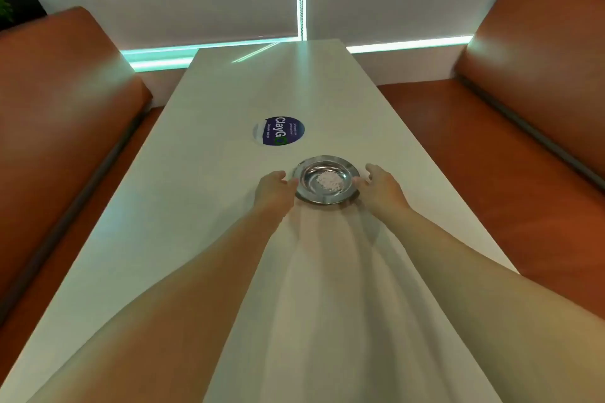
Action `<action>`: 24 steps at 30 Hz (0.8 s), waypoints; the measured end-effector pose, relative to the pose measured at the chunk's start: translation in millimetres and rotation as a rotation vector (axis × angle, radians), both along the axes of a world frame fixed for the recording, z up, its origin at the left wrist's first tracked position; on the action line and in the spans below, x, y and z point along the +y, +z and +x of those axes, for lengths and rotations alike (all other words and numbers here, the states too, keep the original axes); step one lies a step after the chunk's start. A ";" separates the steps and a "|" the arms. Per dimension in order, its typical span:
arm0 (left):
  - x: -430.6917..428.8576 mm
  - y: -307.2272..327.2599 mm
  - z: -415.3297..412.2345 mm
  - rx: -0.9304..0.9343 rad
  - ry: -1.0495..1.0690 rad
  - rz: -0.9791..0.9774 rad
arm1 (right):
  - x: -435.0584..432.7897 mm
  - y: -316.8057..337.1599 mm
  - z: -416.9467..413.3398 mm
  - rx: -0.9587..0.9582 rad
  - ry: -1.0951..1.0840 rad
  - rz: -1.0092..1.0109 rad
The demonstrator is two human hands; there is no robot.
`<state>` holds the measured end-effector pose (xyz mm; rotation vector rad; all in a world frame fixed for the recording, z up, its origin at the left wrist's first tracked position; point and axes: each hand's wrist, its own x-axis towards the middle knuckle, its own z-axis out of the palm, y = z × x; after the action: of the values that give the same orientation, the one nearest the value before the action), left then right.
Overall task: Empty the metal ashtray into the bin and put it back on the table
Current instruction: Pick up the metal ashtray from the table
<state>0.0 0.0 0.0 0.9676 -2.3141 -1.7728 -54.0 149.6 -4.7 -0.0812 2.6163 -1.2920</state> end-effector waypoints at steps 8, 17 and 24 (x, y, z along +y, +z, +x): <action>0.2 -14.7 -21.7 0.041 0.105 0.053 | -1.2 -8.8 -22.0 -0.075 -0.050 -0.128; 12.6 7.1 -6.4 0.066 0.110 0.112 | 14.5 -0.5 -6.1 -0.163 -0.101 -0.393; 24.0 39.6 28.1 0.073 0.052 0.111 | 32.4 31.1 27.1 -0.269 -0.119 -0.571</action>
<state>28.1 24.0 39.6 0.9521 -2.1481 -1.8999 -26.8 182.0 26.4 0.1479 1.9928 -1.9041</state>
